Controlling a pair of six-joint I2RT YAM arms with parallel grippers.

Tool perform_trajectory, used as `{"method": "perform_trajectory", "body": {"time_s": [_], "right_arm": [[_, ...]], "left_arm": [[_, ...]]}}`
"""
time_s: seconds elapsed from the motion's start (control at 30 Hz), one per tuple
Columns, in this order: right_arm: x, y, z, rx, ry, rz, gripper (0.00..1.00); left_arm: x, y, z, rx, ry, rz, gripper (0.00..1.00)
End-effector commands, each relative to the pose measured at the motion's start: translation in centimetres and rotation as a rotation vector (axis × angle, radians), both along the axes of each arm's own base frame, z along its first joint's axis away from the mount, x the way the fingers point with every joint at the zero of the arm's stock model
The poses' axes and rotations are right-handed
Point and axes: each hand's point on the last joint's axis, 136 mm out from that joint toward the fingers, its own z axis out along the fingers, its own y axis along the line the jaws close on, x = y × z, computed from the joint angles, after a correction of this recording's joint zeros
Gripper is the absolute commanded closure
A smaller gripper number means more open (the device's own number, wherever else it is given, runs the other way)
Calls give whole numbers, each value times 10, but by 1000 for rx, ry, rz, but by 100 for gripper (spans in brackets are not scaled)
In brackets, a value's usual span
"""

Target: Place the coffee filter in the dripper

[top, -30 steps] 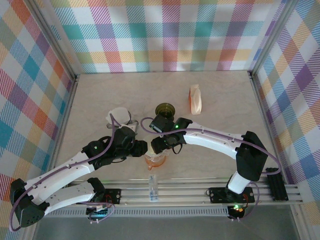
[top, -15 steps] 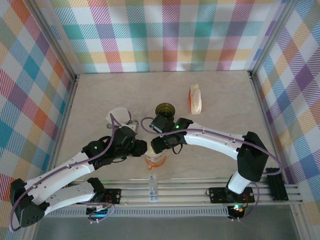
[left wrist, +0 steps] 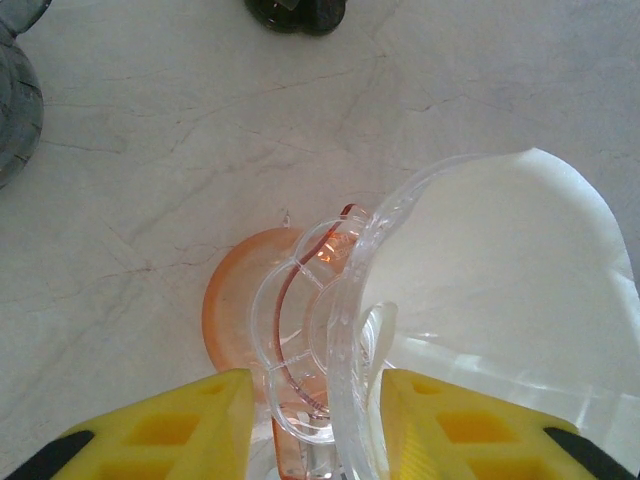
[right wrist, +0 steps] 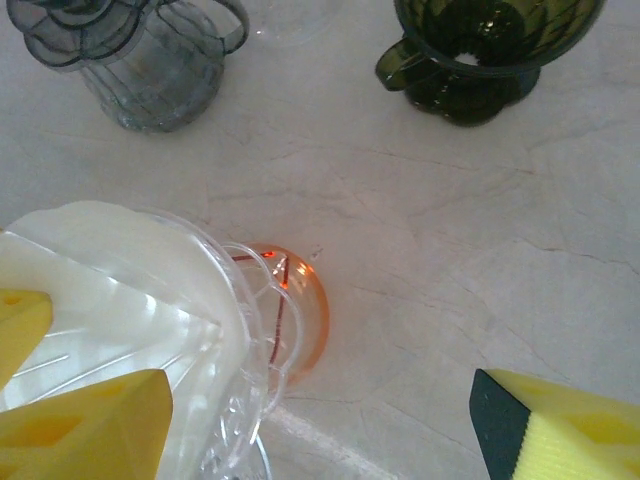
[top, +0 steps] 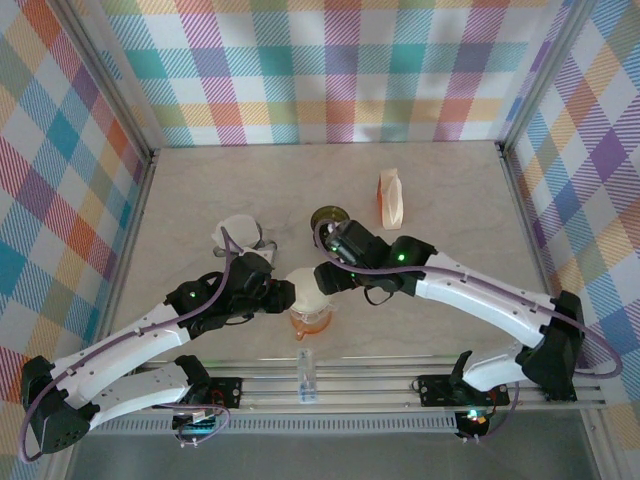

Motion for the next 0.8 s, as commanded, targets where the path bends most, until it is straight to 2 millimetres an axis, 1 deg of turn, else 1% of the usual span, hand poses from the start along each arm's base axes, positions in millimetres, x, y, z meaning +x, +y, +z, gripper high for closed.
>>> {"method": "perform_trajectory", "body": {"time_s": [0.0, 0.13, 0.43, 0.57, 0.63, 0.7, 0.77], "right_arm": [[4, -14, 1, -4, -25, -58, 20], [2, -19, 1, 10, -29, -76, 20], [-1, -29, -3, 14, -33, -106, 20], [0, -36, -2, 17, -50, -133, 20], [3, -43, -2, 19, -59, -157, 19], [7, -50, -4, 34, -49, -187, 20], [16, -61, -10, 67, -16, -234, 21]], "left_arm": [[0, 5, -6, 7, 13, 17, 59], [0, 6, -4, -1, 7, 19, 56], [-2, 7, 9, -42, -24, 25, 46], [-3, 7, 16, -68, -31, 23, 38], [-3, 9, 22, -78, -43, 32, 34], [-3, 12, 29, -90, -62, 39, 30], [-4, 14, 36, -104, -85, 41, 23]]}}
